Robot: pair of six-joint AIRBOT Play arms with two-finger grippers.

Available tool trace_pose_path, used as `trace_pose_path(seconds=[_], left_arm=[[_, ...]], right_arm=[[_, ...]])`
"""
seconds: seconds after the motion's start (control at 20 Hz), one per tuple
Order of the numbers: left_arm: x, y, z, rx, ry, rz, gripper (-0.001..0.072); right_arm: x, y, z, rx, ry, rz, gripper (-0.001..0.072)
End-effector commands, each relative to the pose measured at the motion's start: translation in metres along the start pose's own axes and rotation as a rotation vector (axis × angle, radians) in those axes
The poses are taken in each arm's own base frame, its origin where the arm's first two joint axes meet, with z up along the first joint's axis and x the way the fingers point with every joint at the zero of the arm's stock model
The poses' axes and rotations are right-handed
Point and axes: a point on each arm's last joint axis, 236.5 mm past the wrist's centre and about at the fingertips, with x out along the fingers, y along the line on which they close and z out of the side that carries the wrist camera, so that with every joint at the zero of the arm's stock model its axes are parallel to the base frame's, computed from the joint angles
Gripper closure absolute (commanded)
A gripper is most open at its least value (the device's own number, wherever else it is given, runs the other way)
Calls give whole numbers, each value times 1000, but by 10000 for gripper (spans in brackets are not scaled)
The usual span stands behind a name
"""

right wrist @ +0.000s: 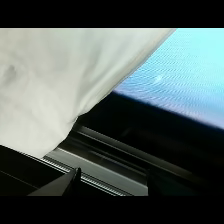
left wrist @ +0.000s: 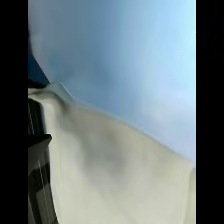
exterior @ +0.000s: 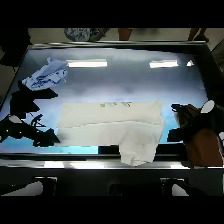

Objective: Fold the shirts.

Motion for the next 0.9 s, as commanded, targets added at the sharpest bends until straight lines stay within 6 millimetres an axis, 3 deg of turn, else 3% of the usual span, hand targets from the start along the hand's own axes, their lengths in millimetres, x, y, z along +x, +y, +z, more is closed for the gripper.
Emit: trace_pose_path(seconds=[0.0,0.05,0.1,0.2,0.25,0.4,0.6,0.7,0.75,0.8,0.85], left_arm=[[10,-3,4,21,-25,14,548],[12,-5,3,29,-22,17,664],[12,-6,3,33,-25,18,676],[11,-5,2,40,-21,17,676],[11,-6,1,52,-13,15,676],[11,-6,-3,57,0,13,676],[9,-7,-2,77,-9,13,676],[8,-8,-2,83,-13,13,677],[8,-8,-2,86,-14,14,676],[8,-7,-1,88,-18,15,676],[7,-8,1,108,-24,16,677]], right_arm=[[4,6,-10,0,-10,0,208],[12,13,-14,7,-11,26,191],[22,23,-18,16,-19,66,148],[43,50,-21,15,-49,181,123],[57,57,-24,33,-52,215,91],[87,73,-33,92,-65,290,94],[109,71,-31,153,-112,282,150],[113,68,-21,185,-165,278,245],[112,67,-16,193,-184,274,402],[111,67,-13,203,-194,279,670],[108,68,-11,193,-201,284,667]])
